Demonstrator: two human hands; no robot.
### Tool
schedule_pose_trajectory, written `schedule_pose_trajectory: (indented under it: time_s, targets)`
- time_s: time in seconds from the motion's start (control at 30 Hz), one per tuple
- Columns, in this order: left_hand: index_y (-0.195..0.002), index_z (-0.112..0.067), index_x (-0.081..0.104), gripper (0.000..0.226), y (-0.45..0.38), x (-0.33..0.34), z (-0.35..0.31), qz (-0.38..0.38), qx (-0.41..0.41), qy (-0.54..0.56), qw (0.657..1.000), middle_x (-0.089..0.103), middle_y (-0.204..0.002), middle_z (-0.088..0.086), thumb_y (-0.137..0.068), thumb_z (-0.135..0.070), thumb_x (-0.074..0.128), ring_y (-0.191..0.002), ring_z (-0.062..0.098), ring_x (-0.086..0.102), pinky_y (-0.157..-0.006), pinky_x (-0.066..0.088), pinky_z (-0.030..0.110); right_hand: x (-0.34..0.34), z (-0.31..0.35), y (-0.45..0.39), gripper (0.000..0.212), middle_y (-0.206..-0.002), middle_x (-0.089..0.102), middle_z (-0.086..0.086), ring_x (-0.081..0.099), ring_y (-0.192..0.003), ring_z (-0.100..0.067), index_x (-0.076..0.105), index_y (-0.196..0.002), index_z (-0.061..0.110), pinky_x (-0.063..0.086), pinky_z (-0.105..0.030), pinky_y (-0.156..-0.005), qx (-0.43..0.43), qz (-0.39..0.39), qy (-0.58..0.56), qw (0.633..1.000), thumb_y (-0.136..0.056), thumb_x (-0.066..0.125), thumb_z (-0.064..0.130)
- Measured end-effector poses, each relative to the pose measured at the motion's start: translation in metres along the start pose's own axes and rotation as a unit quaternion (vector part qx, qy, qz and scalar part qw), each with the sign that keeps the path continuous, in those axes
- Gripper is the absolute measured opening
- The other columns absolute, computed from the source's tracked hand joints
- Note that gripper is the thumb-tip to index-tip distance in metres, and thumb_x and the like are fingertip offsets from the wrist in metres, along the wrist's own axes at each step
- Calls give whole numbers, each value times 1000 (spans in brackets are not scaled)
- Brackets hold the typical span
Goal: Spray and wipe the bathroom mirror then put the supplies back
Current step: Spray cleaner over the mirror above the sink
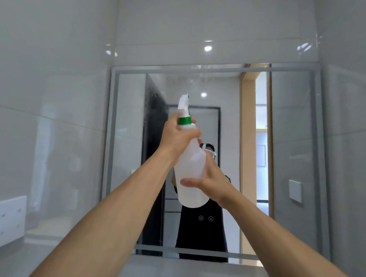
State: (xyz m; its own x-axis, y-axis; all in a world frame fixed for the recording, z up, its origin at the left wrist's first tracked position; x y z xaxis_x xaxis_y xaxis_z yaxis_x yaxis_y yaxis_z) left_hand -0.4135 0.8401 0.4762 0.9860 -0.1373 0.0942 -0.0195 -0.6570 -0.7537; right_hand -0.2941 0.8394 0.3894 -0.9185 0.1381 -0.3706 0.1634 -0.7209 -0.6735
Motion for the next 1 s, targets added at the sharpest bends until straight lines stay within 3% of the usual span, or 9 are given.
schedule_pose_trajectory:
  time_s: [0.13, 0.27, 0.4, 0.53, 0.63, 0.73, 0.83, 1.0]
  targets:
    - [-119, -8, 58, 46, 1, 11, -2, 27, 1, 2, 1000, 61, -115, 2, -78, 10, 66, -65, 23, 69, -66, 60, 36, -8, -2, 3, 87, -122, 53, 5, 56, -115, -19, 37, -131, 36, 54, -50, -95, 10, -14, 13, 1000, -57, 83, 39]
    - [-119, -10, 58, 48, 2, 22, -3, 35, 2, 9, 999, 60, -118, 7, -76, 9, 68, -84, 40, 73, -76, 62, 51, -20, 0, 10, 85, -122, 53, 5, 56, -115, -19, 38, -128, 35, 54, -49, -94, 13, -25, 21, 999, -55, 81, 42]
    - [-118, -8, 58, 47, 4, 36, -4, 38, 4, 4, 999, 60, -119, 12, -75, 8, 68, -87, 42, 71, -74, 63, 49, -32, -1, 18, 86, -119, 54, 3, 57, -112, -21, 36, -129, 33, 55, -49, -93, 25, -34, 33, 999, -57, 81, 41]
    - [-115, -6, 58, 42, 7, 49, -3, 45, 6, -4, 999, 63, -110, 20, -76, 7, 68, -68, 27, 69, -68, 62, 41, -44, -4, 26, 89, -119, 55, 2, 58, -110, -21, 35, -131, 32, 55, -49, -92, 36, -46, 40, 997, -56, 80, 42]
    - [-109, -2, 59, 38, 9, 58, -1, 39, 9, -1, 999, 63, -98, 17, -74, 8, 68, -65, 26, 67, -70, 62, 48, -52, -7, 30, 90, -118, 55, 3, 59, -109, -21, 34, -132, 34, 56, -48, -91, 39, -56, 46, 997, -55, 81, 43]
    - [-102, -3, 60, 36, 10, 67, 2, 34, 16, -10, 999, 63, -87, 14, -68, 2, 69, -65, 29, 68, -71, 61, 55, -60, -9, 36, 87, -118, 52, 5, 57, -108, -18, 31, -134, 33, 57, -40, -88, 35, -58, 54, 996, -63, 82, 36]
    - [-102, -6, 61, 35, 11, 78, 4, 50, 18, -1, 999, 64, -91, 13, -69, 0, 69, -66, 31, 68, -72, 61, 51, -68, -11, 40, 83, -118, 49, 7, 55, -107, -14, 30, -136, 30, 52, -24, -78, 31, -67, 55, 996, -72, 84, 25]
    - [-118, -10, 59, 46, 11, 100, 3, 89, 16, 6, 996, 63, -118, 4, -77, 6, 68, -73, 29, 72, -68, 60, 37, -86, -15, 47, 78, -118, 51, 4, 56, -104, -13, 30, -133, 28, 50, -21, -72, 44, -91, 54, 993, -77, 83, 20]
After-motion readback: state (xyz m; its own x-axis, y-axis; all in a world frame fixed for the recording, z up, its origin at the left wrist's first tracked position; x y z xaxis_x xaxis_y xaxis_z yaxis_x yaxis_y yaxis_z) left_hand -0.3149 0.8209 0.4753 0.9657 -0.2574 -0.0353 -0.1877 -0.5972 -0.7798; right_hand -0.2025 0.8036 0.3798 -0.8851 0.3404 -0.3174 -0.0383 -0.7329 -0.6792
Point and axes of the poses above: each hand's wrist, its own y-axis away from the middle knuckle, its own x-axis out of the palm, z = x × y, the point moved 4 cm from there along -y, towards the middle knuckle
